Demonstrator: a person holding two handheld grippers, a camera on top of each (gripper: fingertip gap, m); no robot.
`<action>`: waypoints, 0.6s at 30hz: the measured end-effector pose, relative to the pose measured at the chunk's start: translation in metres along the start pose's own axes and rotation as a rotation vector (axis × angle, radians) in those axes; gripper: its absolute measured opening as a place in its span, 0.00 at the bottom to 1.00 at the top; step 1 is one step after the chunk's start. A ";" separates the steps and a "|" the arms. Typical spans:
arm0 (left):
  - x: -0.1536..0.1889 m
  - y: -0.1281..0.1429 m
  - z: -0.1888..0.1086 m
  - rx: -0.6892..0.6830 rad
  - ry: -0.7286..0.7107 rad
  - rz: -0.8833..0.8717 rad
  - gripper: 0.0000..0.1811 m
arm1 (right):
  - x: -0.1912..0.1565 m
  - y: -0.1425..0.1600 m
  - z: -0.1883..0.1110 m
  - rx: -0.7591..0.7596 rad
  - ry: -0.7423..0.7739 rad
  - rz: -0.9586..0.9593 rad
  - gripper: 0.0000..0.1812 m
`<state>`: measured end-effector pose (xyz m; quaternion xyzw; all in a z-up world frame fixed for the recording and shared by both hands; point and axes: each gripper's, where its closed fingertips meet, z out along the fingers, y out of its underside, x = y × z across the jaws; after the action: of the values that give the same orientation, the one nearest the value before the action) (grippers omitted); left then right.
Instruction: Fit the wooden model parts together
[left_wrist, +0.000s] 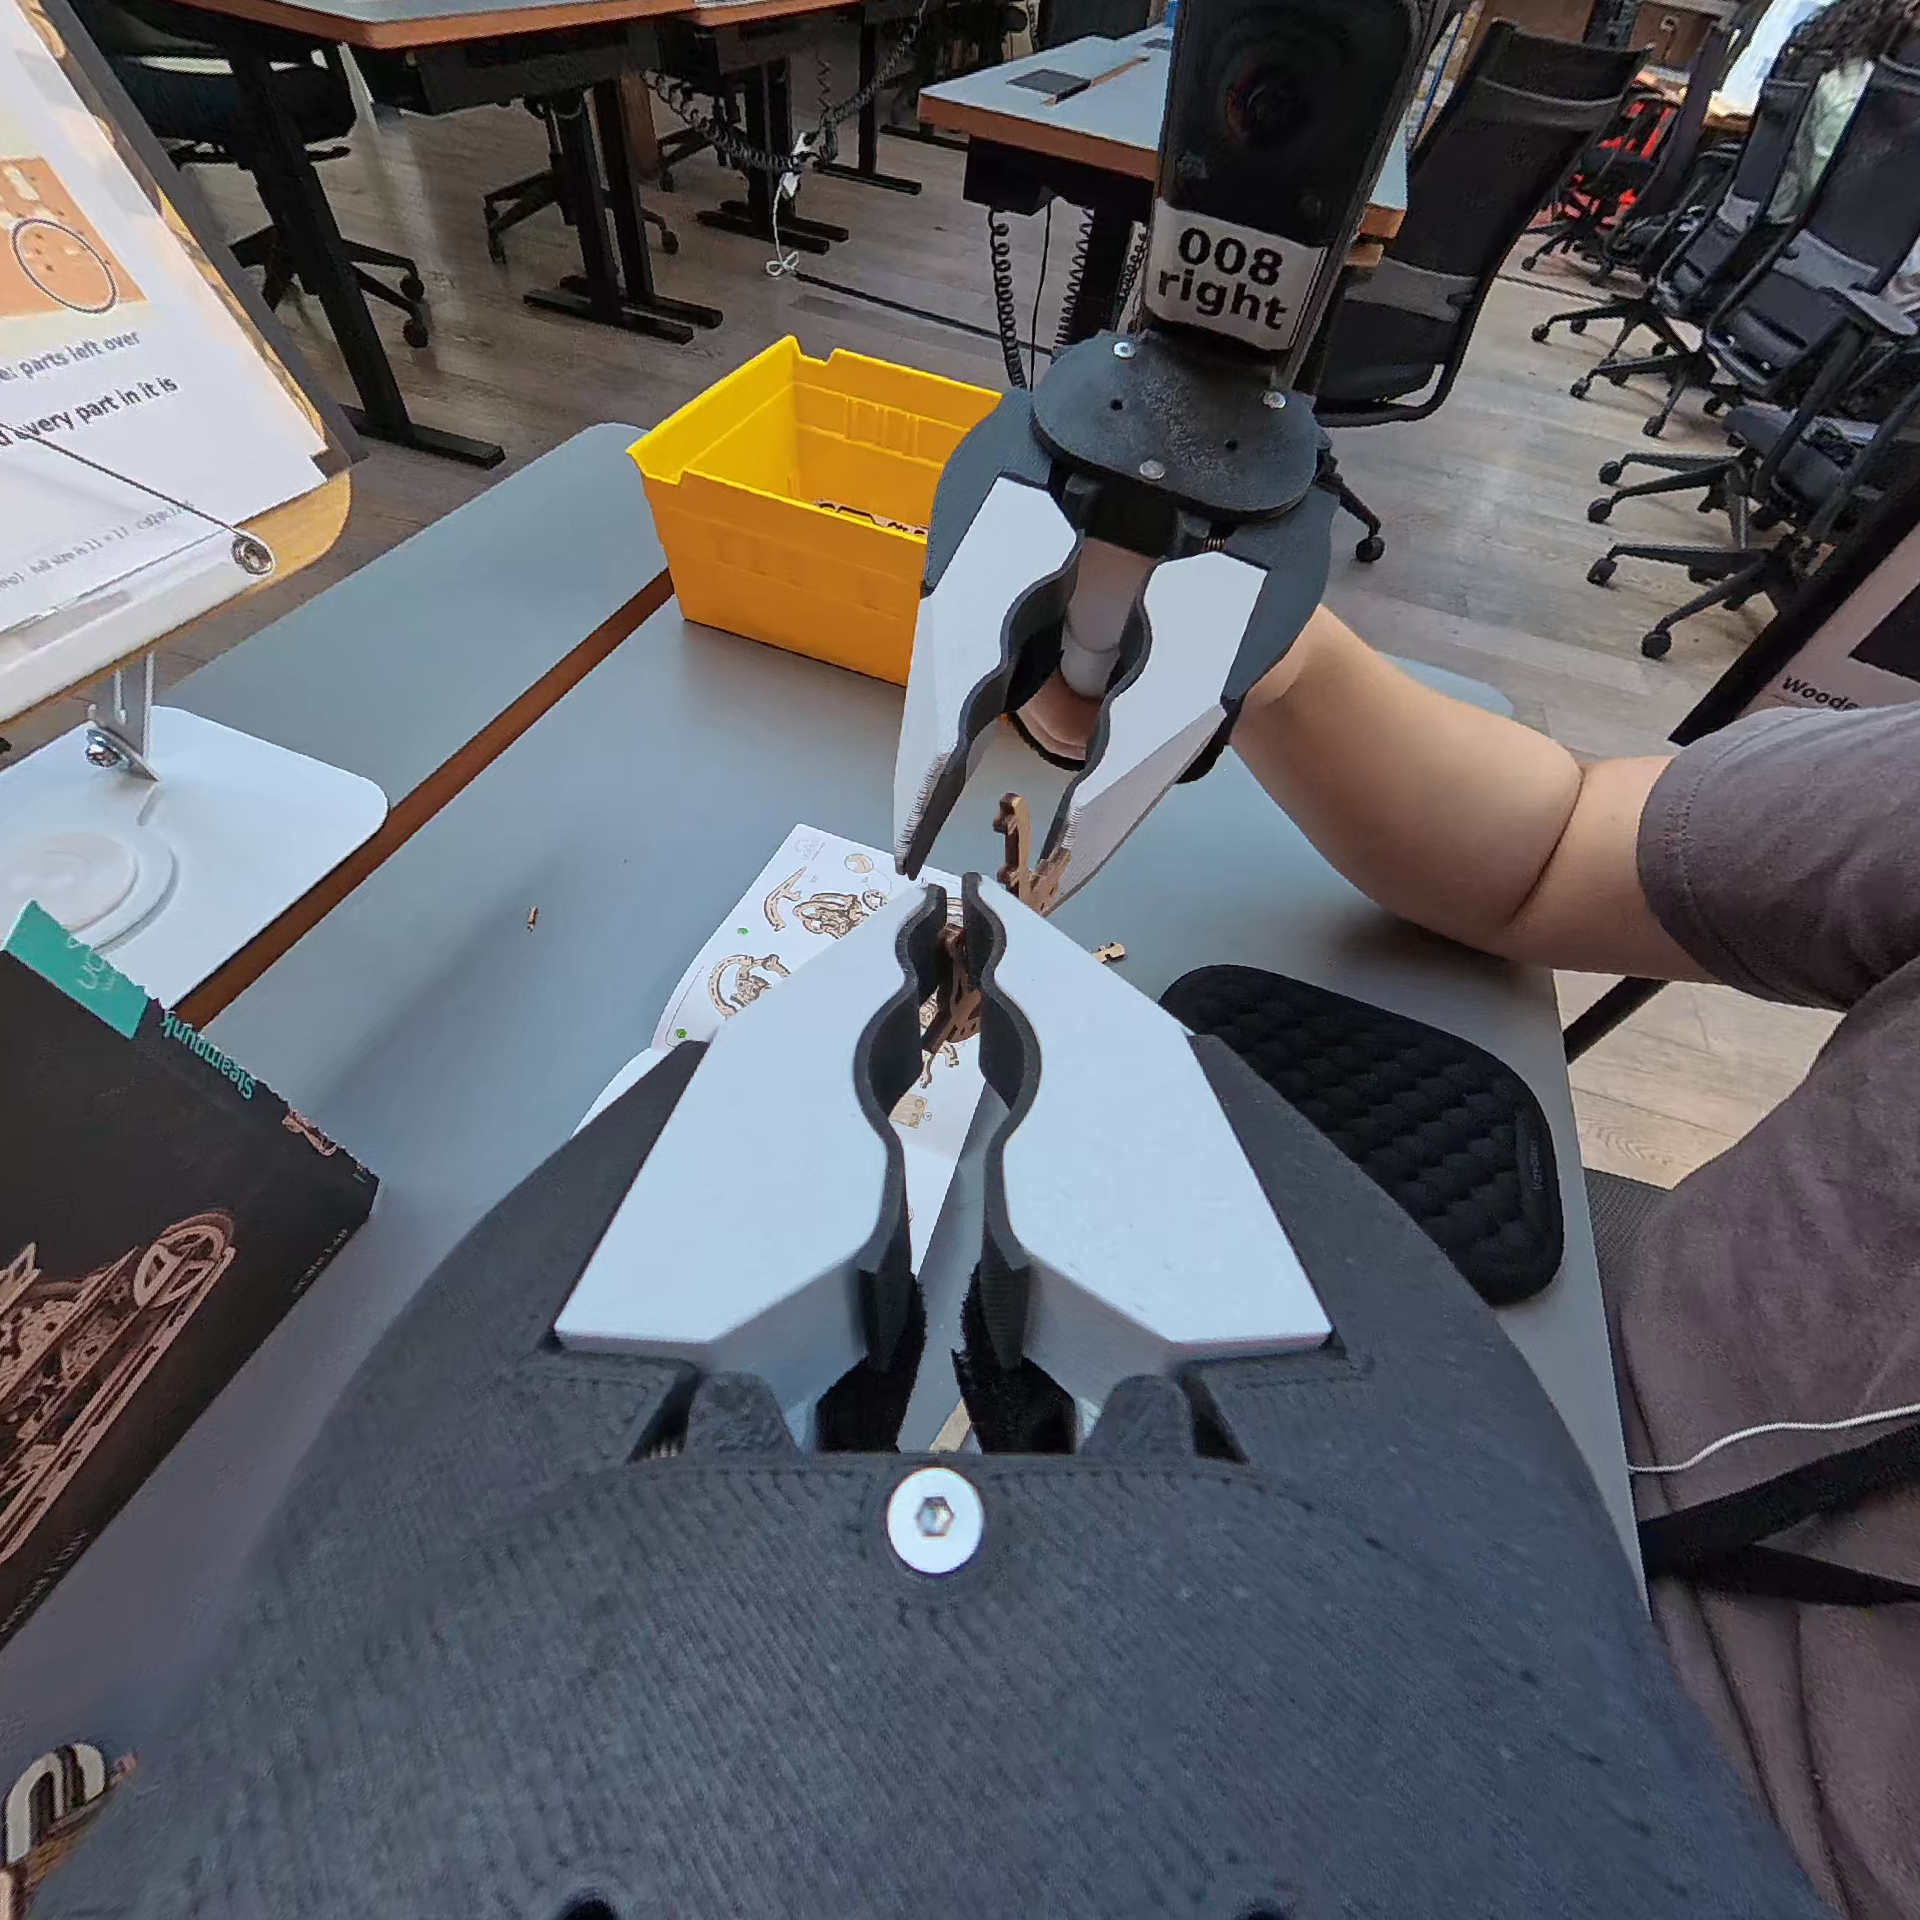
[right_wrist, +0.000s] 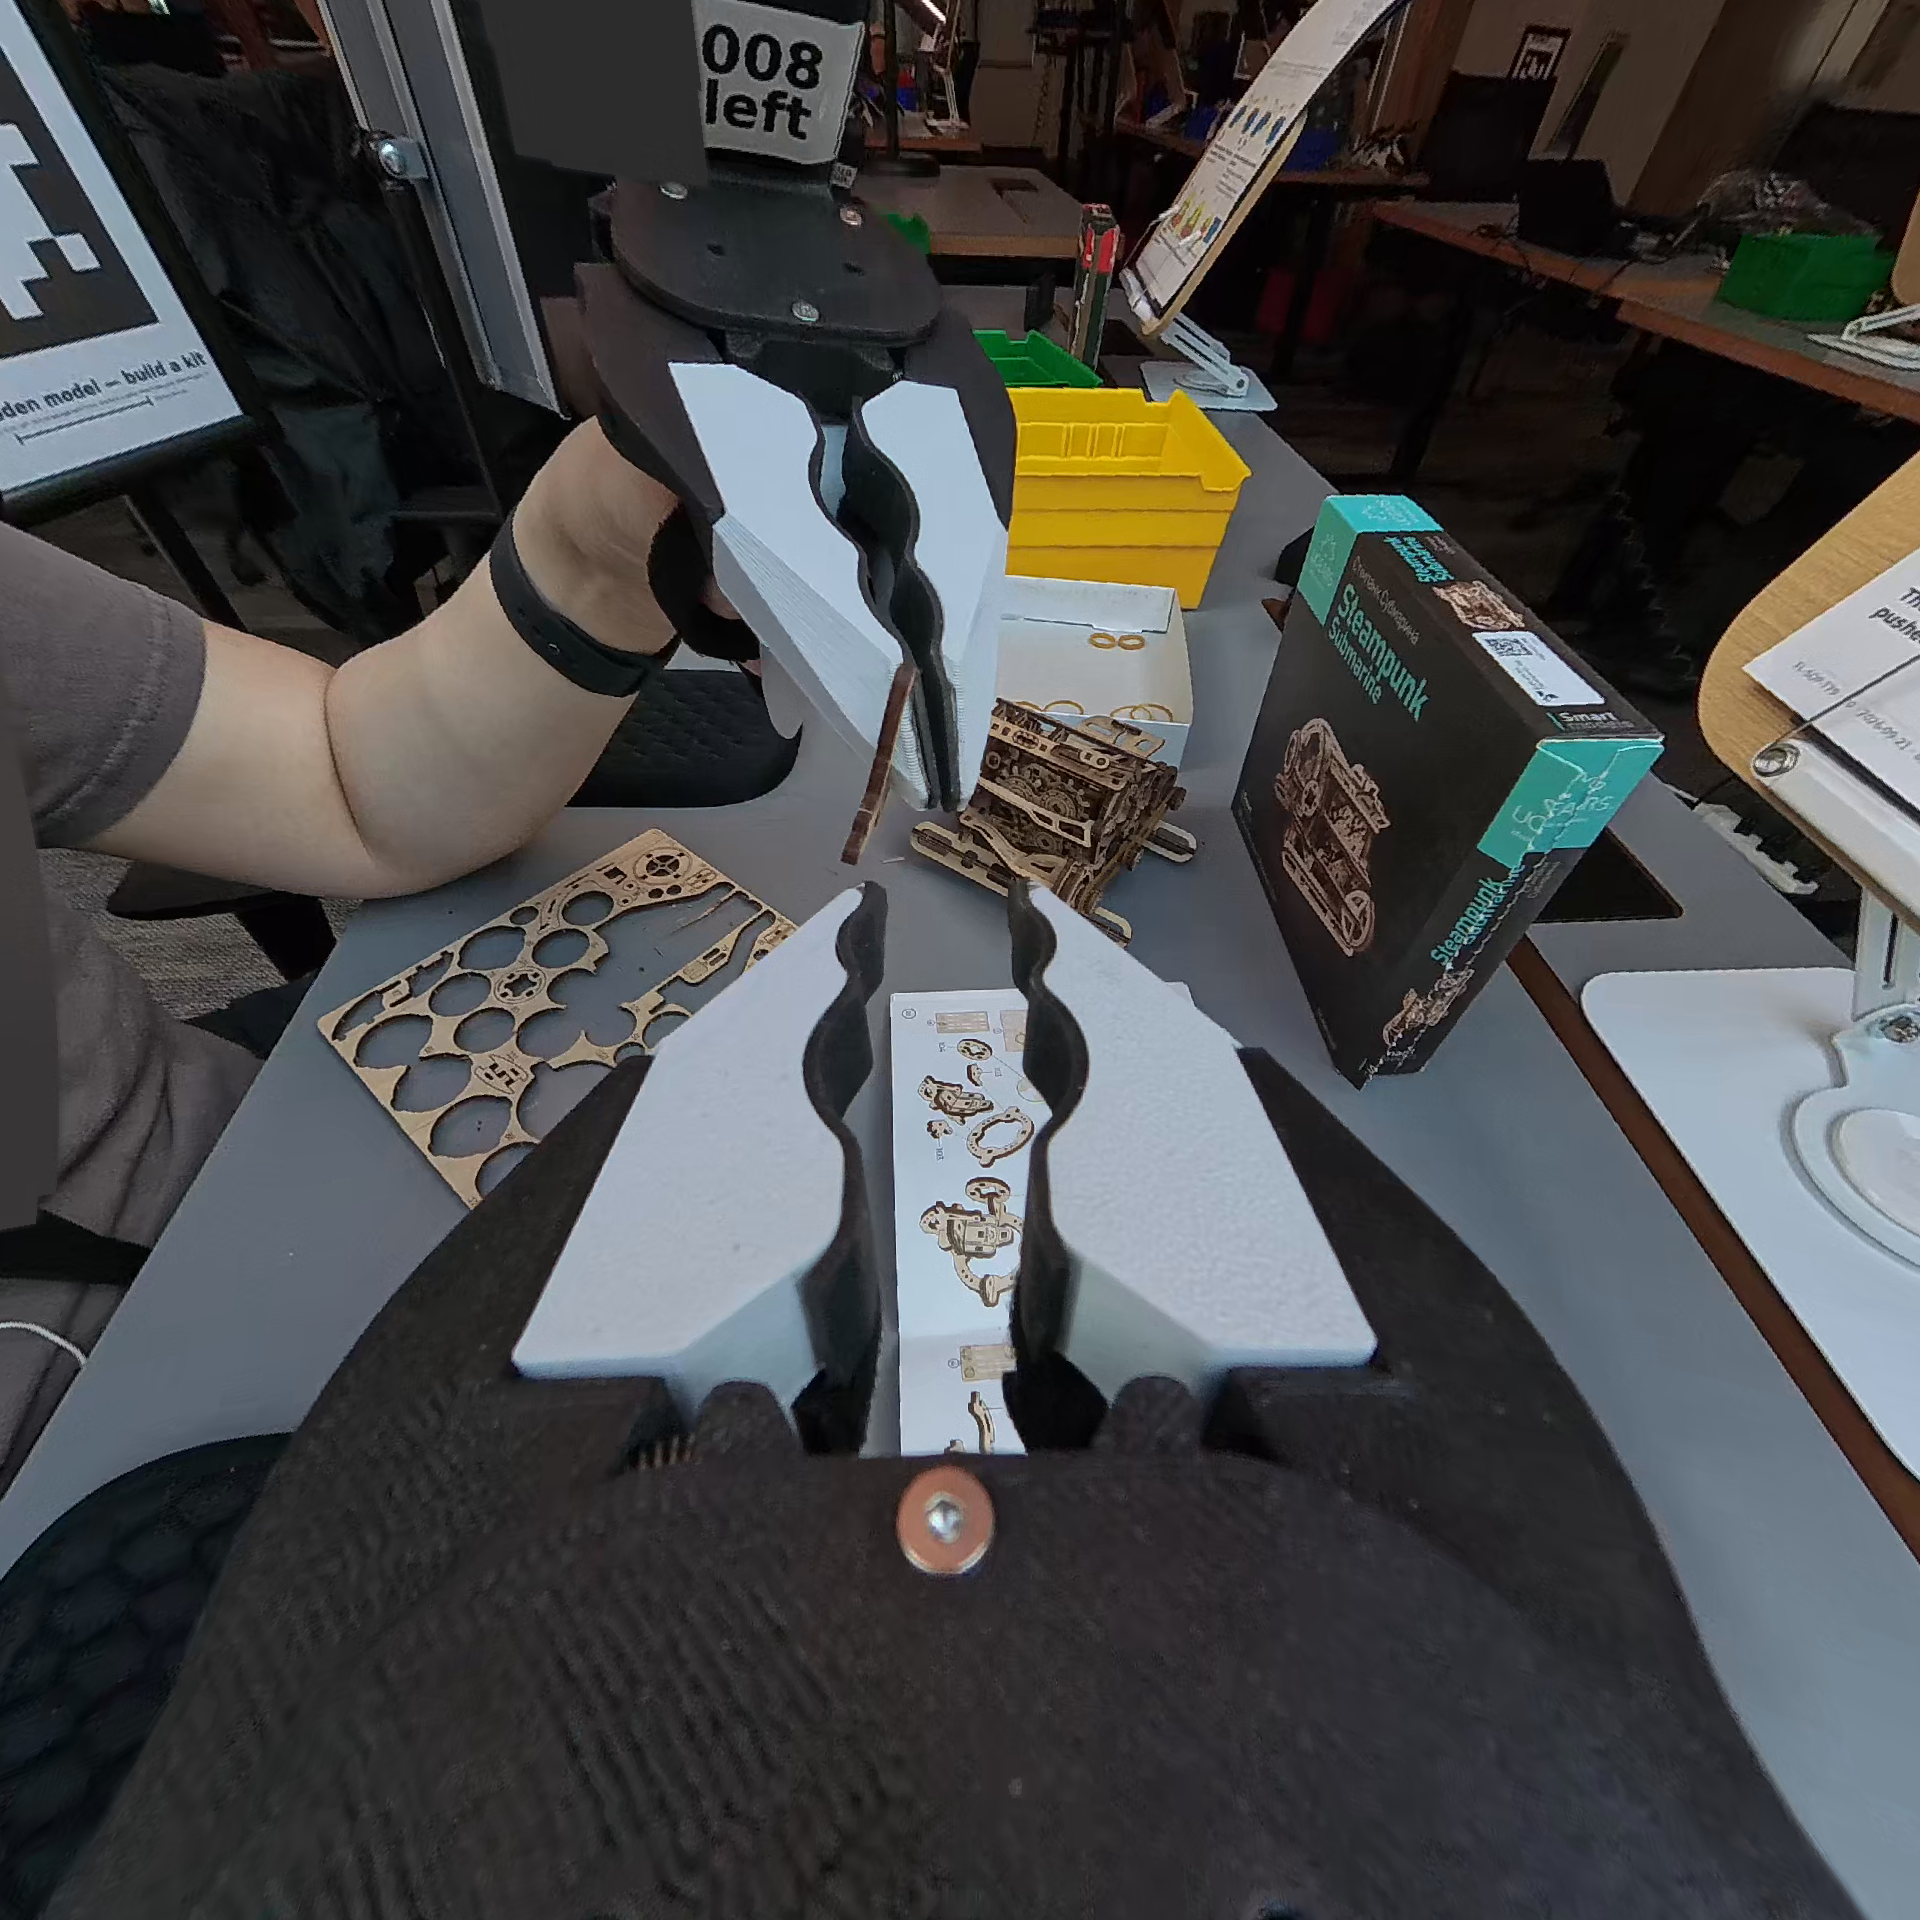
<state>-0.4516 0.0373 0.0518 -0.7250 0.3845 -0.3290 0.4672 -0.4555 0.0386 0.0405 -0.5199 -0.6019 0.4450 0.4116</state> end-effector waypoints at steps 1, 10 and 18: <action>0.000 0.000 0.000 -0.003 -0.004 0.004 0.00 | -0.002 -0.002 0.000 0.014 -0.013 -0.005 0.13; -0.003 0.001 0.002 -0.009 -0.023 0.011 0.00 | -0.011 -0.011 0.002 0.061 -0.072 0.094 0.07; -0.022 0.004 0.004 -0.037 -0.185 0.076 0.13 | -0.005 -0.002 0.004 -0.006 -0.044 0.166 0.01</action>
<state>-0.4599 0.0573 0.0439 -0.7454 0.3731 -0.2356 0.4996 -0.4588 0.0328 0.0411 -0.5593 -0.5671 0.4869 0.3584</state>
